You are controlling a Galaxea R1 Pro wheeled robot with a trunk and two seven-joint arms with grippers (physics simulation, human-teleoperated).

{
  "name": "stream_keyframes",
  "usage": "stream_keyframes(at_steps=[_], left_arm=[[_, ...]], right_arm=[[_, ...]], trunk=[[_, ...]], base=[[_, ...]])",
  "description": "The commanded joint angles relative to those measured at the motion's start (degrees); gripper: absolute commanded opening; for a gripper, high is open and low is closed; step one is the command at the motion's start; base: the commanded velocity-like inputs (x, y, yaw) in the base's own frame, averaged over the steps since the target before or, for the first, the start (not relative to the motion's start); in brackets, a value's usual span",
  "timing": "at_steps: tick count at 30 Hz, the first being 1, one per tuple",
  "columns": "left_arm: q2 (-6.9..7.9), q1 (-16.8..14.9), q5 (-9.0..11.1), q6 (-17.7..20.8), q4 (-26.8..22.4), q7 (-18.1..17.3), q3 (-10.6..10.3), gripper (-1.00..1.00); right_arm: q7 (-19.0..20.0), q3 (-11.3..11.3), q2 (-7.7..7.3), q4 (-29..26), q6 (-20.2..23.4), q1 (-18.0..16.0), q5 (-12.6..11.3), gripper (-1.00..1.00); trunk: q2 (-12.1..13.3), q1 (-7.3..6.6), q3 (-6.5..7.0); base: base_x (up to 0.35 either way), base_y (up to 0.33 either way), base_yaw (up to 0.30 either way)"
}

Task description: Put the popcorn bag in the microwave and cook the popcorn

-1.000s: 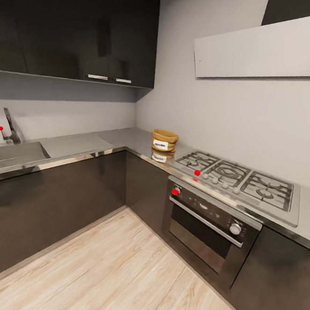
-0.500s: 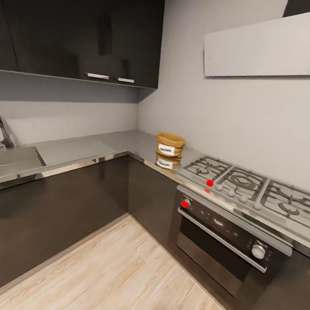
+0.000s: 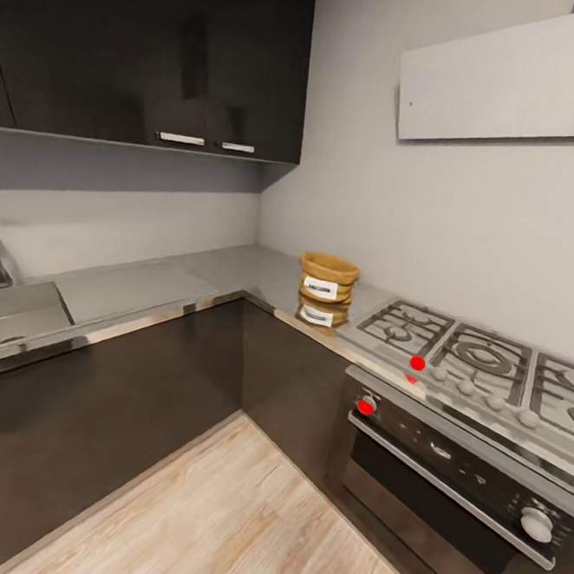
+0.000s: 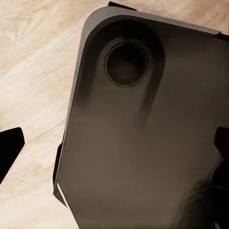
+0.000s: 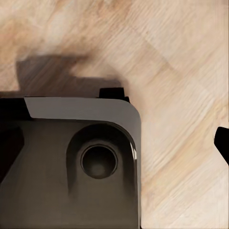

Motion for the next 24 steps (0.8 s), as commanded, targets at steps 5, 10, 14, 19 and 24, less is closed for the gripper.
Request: stream_keyframes(at_steps=[5, 10, 14, 19, 24], left_arm=[[-0.04, 0.0, 0.4, -0.1, 0.0, -0.1, 0.0, 1.0], [-0.04, 0.0, 0.4, -0.2, 0.0, -0.1, 0.0, 1.0], [-0.02, 0.0, 0.4, -0.2, 0.0, -0.1, 0.0, 1.0], [-0.06, 0.0, 0.4, -0.2, 0.0, -0.1, 0.0, 1.0], [-0.05, 0.0, 0.4, -0.3, 0.0, -0.1, 0.1, 1.0]], right_arm=[[0.3, -0.1, -0.07, 0.2, -0.4, -0.1, -0.1, 1.0], [0.3, -0.1, -0.19, 0.2, -0.4, -0.1, -0.1, 1.0], [0.2, -0.1, -0.35, 0.2, -0.3, -0.1, -0.1, 1.0], [0.3, -0.1, -0.36, 0.2, -0.3, -0.1, -0.1, 1.0], [0.3, -0.1, -0.34, 0.2, -0.3, -0.1, -0.1, 1.0]], trunk=[[0.0, 0.03, -0.05], [0.0, 0.03, -0.05], [0.0, 0.03, -0.05], [0.0, 0.03, -0.05], [0.0, 0.03, -0.05]], base=[[0.32, 0.111, 0.0], [0.322, 0.03, 0.0], [0.323, 0.002, 0.0], [0.323, 0.0, 0.0], [0.323, 0.0, 0.0]])
